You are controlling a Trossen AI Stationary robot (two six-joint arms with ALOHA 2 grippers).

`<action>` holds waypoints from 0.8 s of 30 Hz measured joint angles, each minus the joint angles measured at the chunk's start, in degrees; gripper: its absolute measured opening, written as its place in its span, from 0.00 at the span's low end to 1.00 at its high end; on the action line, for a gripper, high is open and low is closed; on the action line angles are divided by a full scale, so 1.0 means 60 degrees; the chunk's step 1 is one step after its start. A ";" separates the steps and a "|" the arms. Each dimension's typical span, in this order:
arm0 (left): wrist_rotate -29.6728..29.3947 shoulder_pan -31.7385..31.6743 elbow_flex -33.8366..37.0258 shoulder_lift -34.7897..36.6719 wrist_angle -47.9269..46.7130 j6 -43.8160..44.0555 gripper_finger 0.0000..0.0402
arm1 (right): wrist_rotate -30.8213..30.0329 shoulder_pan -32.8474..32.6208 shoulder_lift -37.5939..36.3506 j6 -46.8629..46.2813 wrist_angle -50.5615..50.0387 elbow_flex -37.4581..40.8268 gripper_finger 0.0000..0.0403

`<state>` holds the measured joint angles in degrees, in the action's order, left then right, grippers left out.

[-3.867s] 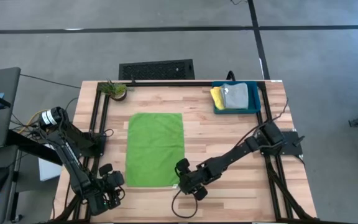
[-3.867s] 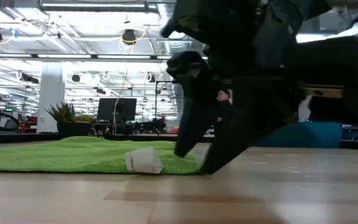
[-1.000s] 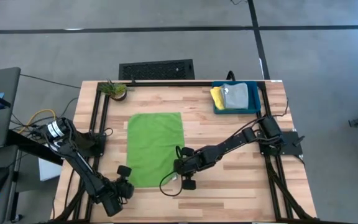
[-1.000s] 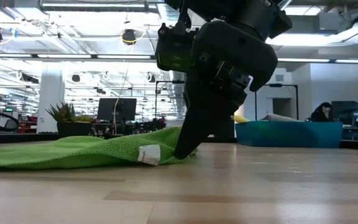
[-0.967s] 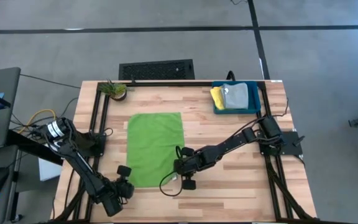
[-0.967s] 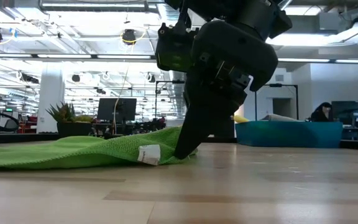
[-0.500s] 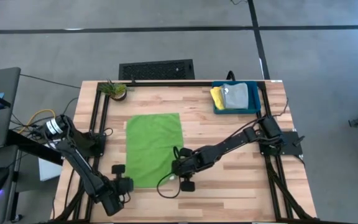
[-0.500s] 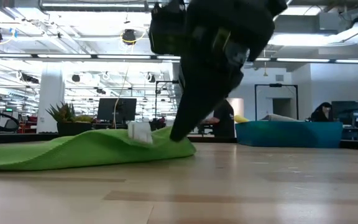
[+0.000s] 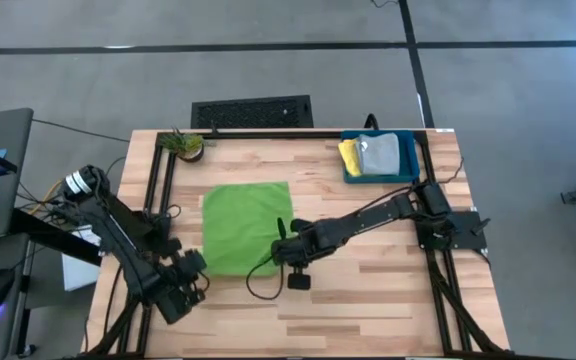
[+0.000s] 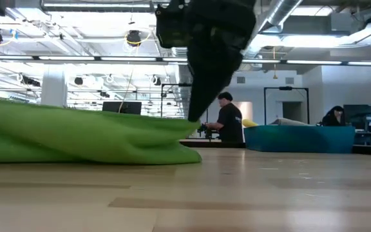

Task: Fold microfiber towels
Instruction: Fold the green microfiber cloth

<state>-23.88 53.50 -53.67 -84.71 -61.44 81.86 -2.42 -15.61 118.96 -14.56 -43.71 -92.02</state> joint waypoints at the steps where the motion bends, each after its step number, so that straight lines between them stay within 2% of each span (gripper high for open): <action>1: -0.0032 -0.0107 0.0000 0.0116 -0.0290 0.0119 0.00 | -0.0079 0.0076 0.0000 0.0004 -0.0061 -0.0082 0.00; 8: -0.0323 -0.1116 0.0000 0.0699 -0.1911 0.0104 0.00 | -0.0826 0.0696 0.0000 0.0017 -0.0658 -0.0781 0.00; 12: -0.0393 -0.1912 -0.0004 0.0839 -0.2585 -0.0244 0.00 | -0.1654 0.1144 0.0001 0.0163 -0.1374 -0.1203 0.00; 18: -0.0631 -0.3049 -0.0004 0.0835 -0.2880 -0.0893 0.00 | -0.2647 0.1887 0.0003 0.0192 -0.2327 -0.1773 0.00; 24: -0.1338 -0.4217 -0.0004 0.0835 -0.2928 -0.1597 0.00 | -0.2703 0.2523 0.0003 0.0494 -0.2361 -0.1809 0.00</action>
<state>-31.91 28.20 -53.69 -79.70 -79.01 72.28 -18.64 -0.46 118.98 -11.60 -57.88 -102.87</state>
